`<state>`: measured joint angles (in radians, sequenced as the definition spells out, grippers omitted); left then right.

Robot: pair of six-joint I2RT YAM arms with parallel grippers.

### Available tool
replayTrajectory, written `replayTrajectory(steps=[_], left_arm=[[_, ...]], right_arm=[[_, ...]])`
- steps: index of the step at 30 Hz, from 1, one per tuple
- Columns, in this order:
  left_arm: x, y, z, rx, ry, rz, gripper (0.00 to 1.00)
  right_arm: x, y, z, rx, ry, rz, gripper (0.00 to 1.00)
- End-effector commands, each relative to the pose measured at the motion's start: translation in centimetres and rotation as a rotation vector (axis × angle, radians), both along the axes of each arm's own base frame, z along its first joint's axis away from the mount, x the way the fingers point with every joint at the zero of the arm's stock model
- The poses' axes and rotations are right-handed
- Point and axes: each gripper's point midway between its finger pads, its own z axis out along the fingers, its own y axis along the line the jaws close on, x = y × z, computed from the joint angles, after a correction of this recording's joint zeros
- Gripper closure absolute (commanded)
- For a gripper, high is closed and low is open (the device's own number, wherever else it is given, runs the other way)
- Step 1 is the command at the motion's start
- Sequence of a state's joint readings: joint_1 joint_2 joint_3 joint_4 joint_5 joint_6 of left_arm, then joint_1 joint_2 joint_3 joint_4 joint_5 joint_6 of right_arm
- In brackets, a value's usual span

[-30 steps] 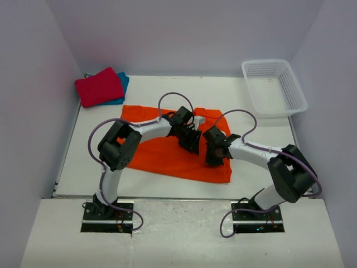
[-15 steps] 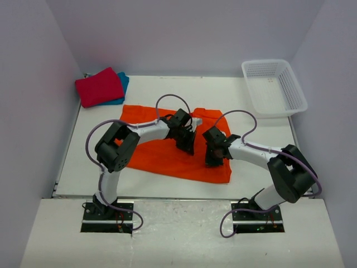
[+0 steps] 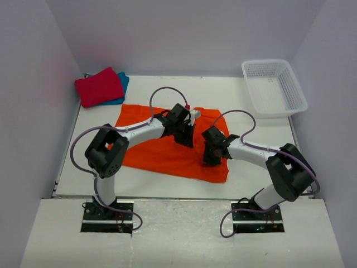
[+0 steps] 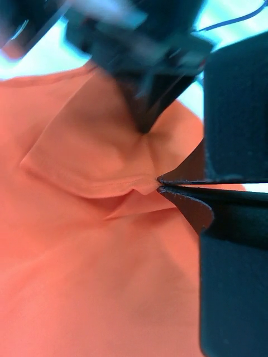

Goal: Fold and stack the t-shirts
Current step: Fold the flattened tshirt in 1/3 of the way

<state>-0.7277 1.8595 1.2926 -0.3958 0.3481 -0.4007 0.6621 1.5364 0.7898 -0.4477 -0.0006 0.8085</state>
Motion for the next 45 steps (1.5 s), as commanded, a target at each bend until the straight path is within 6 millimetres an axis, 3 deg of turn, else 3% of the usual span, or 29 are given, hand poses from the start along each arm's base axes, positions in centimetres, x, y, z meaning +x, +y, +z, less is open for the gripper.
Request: replayTrajectory(steps=[1,5,9,12,18,22,28,31,33,34,36,37,41,45], left_arm=[[1.9,0.2,-2.2,0.086,0.002,0.03,0.98],[2.3,1.9,-4.6,0.2,0.026,0.117,0.96],[2.7,5.2,-6.7,0.369,0.04,0.233,0.95],[2.7,6.8,-6.7,0.419,0.035,0.293,0.93],[3.2,8.1,-4.5,0.407,-0.015,0.361,0.93],[3.7,8.1,-2.1,0.377,-0.075,0.376,0.91],[3.5,6.9,0.8,0.271,-0.122,0.331,0.87],[3.2,6.1,1.9,0.213,-0.137,0.301,0.85],[2.7,5.5,2.3,0.181,-0.121,0.275,0.85],[2.5,5.1,2.8,0.157,-0.121,0.265,0.85],[1.5,4.3,3.3,0.112,-0.101,0.227,0.85],[0.5,3.7,3.2,0.094,-0.081,0.198,0.86],[-1.8,2.3,4.3,-0.02,-0.053,0.137,0.96],[-3.7,2.5,2.8,-0.033,0.0,0.115,1.0]], right_arm=[[-1.1,-0.8,-0.9,-0.044,0.046,-0.01,1.0],[-1.2,-0.8,-0.7,-0.042,0.048,-0.009,1.0],[-1.2,-0.9,-0.5,-0.049,0.04,-0.009,1.0],[-1.2,-1.0,-0.4,-0.049,0.038,-0.015,1.0],[-1.2,-1.2,-0.2,-0.053,0.025,-0.01,1.0],[-0.4,-1.3,1.5,-0.049,-0.045,0.001,1.0],[0.5,-0.5,6.0,0.01,-0.139,0.06,1.0],[1.5,-0.5,8.5,0.009,-0.197,0.059,0.92],[1.8,-1.2,8.7,-0.044,-0.191,0.052,0.85],[2.9,-1.5,9.0,-0.083,-0.202,0.03,0.85],[3.4,-1.9,8.9,-0.126,-0.189,0.02,0.9],[4.1,-1.9,8.6,-0.142,-0.184,0.011,1.0],[5.8,-2.1,7.1,-0.176,-0.139,-0.018,1.0],[6.8,-1.4,5.7,-0.17,-0.107,-0.013,1.0]])
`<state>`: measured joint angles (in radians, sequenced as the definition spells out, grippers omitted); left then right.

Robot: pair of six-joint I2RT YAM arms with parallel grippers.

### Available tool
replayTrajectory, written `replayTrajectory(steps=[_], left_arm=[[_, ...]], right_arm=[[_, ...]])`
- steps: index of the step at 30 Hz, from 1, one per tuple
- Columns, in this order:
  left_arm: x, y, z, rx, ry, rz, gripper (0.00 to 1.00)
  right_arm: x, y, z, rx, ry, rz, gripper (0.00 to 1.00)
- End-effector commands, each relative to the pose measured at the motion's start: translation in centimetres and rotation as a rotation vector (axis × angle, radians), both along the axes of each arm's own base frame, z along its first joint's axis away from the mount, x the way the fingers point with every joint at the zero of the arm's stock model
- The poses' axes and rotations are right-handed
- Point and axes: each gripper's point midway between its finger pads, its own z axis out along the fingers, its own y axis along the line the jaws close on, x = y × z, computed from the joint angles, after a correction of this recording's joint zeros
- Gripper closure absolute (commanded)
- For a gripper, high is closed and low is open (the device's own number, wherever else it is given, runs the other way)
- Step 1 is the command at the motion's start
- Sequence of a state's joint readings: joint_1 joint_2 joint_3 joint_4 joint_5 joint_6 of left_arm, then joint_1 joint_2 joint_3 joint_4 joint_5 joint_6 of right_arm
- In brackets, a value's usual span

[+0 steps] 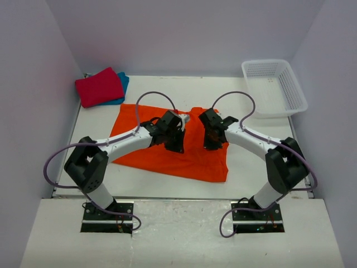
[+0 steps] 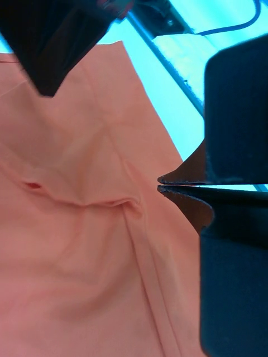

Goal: Fold and stack the t-shirts
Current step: Fold the flattened tshirt in 1/3 of the way

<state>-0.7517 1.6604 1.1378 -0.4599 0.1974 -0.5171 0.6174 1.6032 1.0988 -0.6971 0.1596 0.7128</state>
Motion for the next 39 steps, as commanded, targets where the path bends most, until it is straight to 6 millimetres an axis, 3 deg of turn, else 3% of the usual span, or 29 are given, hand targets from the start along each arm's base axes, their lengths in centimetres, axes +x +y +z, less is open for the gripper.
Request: replayTrajectory(steps=[1,8,13,19,26,31,36,39], left_arm=[[-1.1,-1.6,1.3,-0.114,0.005,-0.043,1.0],[-2.1,-1.8,-0.4,-0.129,0.037,-0.07,1.0],[-2.5,-1.7,-2.3,-0.108,0.07,-0.076,1.0],[-3.1,-0.5,-6.1,-0.028,0.12,-0.06,1.0],[-3.0,0.3,-7.2,0.01,0.115,-0.054,1.0],[-3.0,0.5,-7.5,0.026,0.117,-0.052,1.0],[-4.3,1.1,-9.1,0.036,0.167,-0.034,1.0],[-5.0,1.3,-9.5,0.02,0.186,-0.024,1.0]], right_arm=[[1.1,0.1,-0.4,-0.024,0.009,-0.001,1.0],[1.8,0.2,-3.2,-0.041,0.085,-0.027,1.0],[2.0,0.2,-4.2,-0.042,0.13,-0.063,1.0],[1.7,-2.0,-5.1,-0.075,0.16,-0.143,1.0],[0.3,-4.3,-6.2,-0.121,0.192,-0.194,1.0],[0.5,-4.5,-5.6,-0.107,0.167,-0.201,1.0],[1.4,-4.1,-3.6,-0.056,0.125,-0.188,1.0],[2.7,-3.9,-1.2,-0.038,0.051,-0.149,1.0]])
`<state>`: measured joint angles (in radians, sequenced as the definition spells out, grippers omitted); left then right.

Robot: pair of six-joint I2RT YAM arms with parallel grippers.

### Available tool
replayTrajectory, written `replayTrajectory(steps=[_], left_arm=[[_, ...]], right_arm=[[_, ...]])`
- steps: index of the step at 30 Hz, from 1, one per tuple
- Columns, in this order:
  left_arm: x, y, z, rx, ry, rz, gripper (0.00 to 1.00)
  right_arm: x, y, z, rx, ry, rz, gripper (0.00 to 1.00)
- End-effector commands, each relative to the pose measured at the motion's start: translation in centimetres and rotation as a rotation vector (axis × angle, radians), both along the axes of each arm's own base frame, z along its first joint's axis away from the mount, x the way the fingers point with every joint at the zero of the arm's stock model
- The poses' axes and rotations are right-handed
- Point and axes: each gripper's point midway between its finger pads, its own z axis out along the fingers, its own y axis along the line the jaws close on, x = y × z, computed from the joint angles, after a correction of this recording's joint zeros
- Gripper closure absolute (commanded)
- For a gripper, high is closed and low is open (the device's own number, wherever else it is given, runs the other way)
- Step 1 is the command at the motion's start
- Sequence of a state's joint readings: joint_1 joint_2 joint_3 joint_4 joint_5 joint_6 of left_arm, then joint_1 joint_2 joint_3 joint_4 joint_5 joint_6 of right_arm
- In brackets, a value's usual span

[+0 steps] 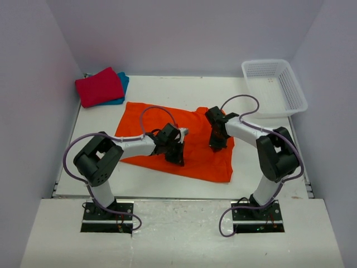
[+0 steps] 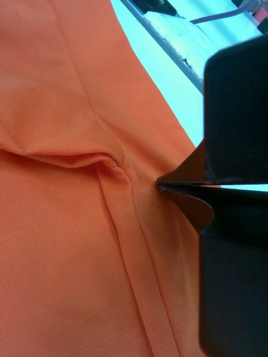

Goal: Fold and stack the t-shirts
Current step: Fold the flattened tshirt in 1/3 of the way, then grap the side of the flattened tshirt furthest away from the robot with both arms

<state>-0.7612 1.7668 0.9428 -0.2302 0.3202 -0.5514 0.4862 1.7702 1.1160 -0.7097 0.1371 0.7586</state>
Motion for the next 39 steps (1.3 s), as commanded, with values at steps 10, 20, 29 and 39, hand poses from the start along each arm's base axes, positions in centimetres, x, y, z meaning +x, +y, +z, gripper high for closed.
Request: replayTrajectory(steps=[10,20,29,39], left_arm=[[1.2,1.0,4.3,0.018,-0.118,0.104,0.97],[7.3,1.0,12.9,0.098,-0.346,0.206,0.55],[19.7,0.5,9.2,0.163,-0.302,0.245,1.0],[27.6,6.0,6.4,0.182,-0.25,0.369,1.0]], right_arm=[[5.8,0.7,15.2,0.078,-0.442,0.16,0.78],[8.8,-2.8,17.1,0.039,-0.412,0.093,0.41],[9.9,-2.4,18.9,0.097,-0.444,0.126,1.0],[12.6,-2.9,14.9,0.142,-0.329,0.09,1.0]])
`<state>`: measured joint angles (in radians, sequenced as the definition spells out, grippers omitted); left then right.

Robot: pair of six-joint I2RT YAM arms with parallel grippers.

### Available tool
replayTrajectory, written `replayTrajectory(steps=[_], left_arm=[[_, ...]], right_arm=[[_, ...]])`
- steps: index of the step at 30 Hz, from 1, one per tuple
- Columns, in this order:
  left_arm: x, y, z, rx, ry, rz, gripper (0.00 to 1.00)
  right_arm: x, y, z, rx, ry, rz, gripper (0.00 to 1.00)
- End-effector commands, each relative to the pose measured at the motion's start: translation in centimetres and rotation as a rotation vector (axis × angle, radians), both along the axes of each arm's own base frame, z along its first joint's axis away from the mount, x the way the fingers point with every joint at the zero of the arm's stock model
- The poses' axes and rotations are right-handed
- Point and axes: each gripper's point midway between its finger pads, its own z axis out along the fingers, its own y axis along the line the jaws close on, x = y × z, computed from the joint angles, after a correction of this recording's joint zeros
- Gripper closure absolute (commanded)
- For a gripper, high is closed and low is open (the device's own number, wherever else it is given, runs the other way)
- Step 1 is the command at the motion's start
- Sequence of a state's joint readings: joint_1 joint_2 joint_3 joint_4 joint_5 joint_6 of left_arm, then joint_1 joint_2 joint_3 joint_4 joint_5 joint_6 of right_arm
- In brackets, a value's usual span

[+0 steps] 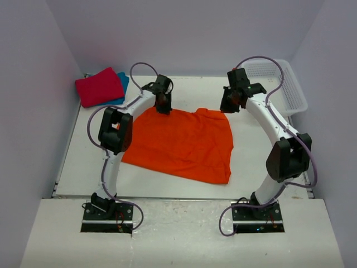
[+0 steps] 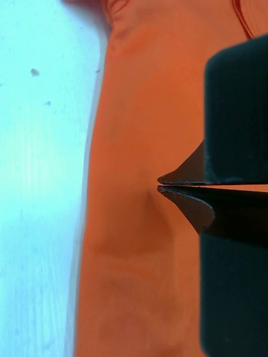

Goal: Fold and stack the t-shirts
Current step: Grap the side of the flattened tshirt furthest away from the robot with both arms

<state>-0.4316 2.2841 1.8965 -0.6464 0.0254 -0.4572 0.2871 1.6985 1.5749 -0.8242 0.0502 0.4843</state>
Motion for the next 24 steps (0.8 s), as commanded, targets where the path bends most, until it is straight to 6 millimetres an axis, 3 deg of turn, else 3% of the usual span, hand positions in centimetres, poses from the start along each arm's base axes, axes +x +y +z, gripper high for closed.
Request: replayTrajectory(steps=[1,4,5,6,7,8,10,12,13,14,15,18,24], left_arm=[[1.1,0.0,3.2,-0.034,-0.052,-0.031,1.0],[0.7,0.9,2.5,-0.029,-0.037,-0.019,1.0],[0.1,1.3,1.7,-0.02,-0.018,-0.015,1.0],[-0.2,1.5,1.5,-0.014,-0.012,-0.008,1.0],[-0.5,1.6,1.6,-0.017,-0.01,-0.001,1.0],[-1.3,1.9,0.6,-0.011,0.012,0.004,1.0],[-1.9,2.2,0.6,-0.026,0.015,0.029,1.0],[-3.8,2.8,-1.1,-0.024,0.062,0.039,1.0],[-4.1,3.0,-0.9,-0.037,0.058,0.05,1.0],[-5.3,3.7,-2.1,-0.025,0.091,0.061,1.0],[-5.7,3.9,-2.4,-0.025,0.097,0.066,1.0],[-7.6,4.4,-3.2,-0.031,0.117,0.067,1.0],[-11.2,5.1,-4.2,-0.064,0.147,0.058,1.0]], right_arm=[[1.5,-0.4,-1.5,0.033,0.052,0.004,1.0],[3.4,-1.1,-2.9,0.065,0.087,-0.016,1.0],[4.3,-1.7,-2.4,0.073,0.088,-0.031,0.9],[4.8,-1.9,-2.7,0.075,0.102,-0.035,0.87],[5.2,-2.0,-4.3,0.068,0.144,-0.034,0.86],[5.4,-2.4,-4.5,0.052,0.161,-0.043,0.89],[6.5,-2.8,-5.0,0.04,0.175,-0.054,0.97],[7.5,-2.6,-4.6,0.065,0.168,-0.03,0.98],[7.2,-2.5,-5.8,0.071,0.215,-0.02,0.94],[7.7,-2.2,-5.4,0.089,0.208,-0.006,0.69],[7.8,-2.2,-5.6,0.09,0.215,-0.001,0.59],[7.7,-1.7,-6.3,0.114,0.237,0.014,0.48],[7.4,-1.5,-8.1,0.138,0.288,0.037,0.43]])
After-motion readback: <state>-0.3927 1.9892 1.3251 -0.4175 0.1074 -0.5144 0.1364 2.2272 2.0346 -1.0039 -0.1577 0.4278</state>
